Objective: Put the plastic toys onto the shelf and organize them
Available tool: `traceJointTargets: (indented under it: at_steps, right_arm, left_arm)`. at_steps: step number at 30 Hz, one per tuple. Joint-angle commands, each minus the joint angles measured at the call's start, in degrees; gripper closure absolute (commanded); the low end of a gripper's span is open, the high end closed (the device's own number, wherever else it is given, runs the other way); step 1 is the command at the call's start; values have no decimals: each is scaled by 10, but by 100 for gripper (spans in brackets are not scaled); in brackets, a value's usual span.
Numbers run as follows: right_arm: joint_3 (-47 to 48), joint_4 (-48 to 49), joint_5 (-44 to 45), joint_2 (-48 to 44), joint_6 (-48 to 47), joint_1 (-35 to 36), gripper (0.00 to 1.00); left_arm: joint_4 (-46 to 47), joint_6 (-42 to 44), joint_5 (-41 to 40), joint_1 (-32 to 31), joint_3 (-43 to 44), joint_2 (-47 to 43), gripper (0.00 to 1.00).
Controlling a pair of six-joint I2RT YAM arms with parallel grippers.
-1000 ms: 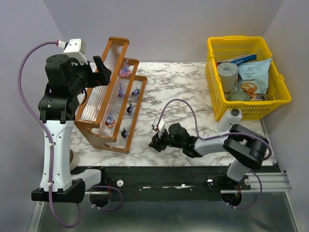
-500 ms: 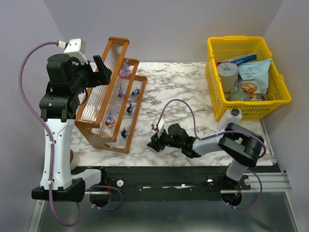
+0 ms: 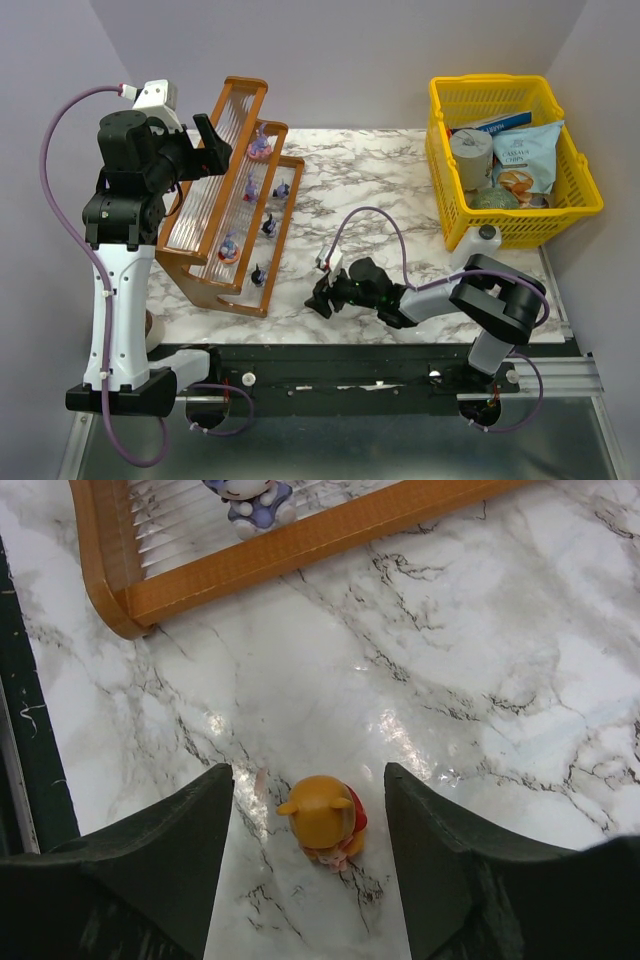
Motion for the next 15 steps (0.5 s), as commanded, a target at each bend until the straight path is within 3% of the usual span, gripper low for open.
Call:
traceJointTargets:
  at_steps: [1,10,15]
  right_arm:
    - [-16,33,17,14,16,-2,32]
    - [-15,42,26,22,26,-2,49]
    - [-7,32,35,17,34,-2,64]
  left_arm:
    - [4,3,-7,-3,-4,-1,1]
    - [3,11,-8,-3,-7,2,1]
    - [2,17,-12,-3,-3,5,1]
